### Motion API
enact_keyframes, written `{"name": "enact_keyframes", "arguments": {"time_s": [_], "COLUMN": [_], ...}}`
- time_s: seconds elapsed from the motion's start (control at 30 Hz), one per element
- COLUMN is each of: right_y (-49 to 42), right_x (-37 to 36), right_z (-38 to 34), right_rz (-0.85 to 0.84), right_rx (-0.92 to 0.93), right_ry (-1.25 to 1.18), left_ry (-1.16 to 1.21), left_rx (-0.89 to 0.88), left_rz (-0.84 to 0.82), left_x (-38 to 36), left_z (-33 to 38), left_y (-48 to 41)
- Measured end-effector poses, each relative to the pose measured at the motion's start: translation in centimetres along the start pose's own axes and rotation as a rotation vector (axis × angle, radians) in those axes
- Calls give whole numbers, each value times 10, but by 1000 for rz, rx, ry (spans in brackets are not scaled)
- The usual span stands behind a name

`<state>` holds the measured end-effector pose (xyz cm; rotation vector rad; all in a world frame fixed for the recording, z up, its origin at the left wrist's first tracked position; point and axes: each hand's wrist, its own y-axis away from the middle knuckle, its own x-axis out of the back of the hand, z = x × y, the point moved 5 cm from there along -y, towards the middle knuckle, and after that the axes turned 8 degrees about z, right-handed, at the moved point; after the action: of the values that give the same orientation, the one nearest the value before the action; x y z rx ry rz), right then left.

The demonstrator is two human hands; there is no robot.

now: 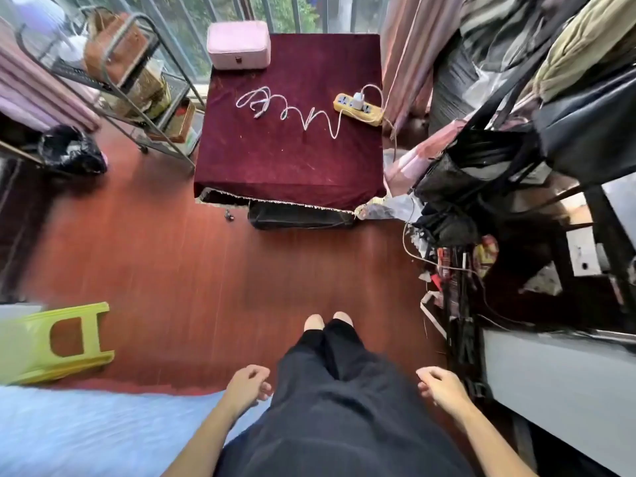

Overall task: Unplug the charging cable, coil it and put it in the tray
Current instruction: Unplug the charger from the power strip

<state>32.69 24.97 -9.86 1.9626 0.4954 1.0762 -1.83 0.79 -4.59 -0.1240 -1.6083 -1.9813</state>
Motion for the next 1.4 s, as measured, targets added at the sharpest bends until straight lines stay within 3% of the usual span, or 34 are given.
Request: {"name": "enact_keyframes", "arguments": {"time_s": [0.17,0.47,0.63,0.83,1.17,1.4], "right_y": [-15,-55,-75,-94,-133,-196], "right_x": [0,-11,-13,-2,27,55], "right_z": [-25,-194,-260,-278,-282,-381], "right_rz": [-37,-30,-4,62,64,60], "right_rx": [13,236,250,128,-88,-51], "right_ry": [79,-42,-66,-55,28,-43], "left_ry": [87,95,38,-61,72,30], "left_rx": [-10,33,59,-31,-249,-135], "left_rz": [23,58,67,44,10,39], "left_x": [10,51,82,113,129,119], "left_z": [27,40,68,164,384,422], "left_y": [-2,-30,-64,-125,-182,-199]}}
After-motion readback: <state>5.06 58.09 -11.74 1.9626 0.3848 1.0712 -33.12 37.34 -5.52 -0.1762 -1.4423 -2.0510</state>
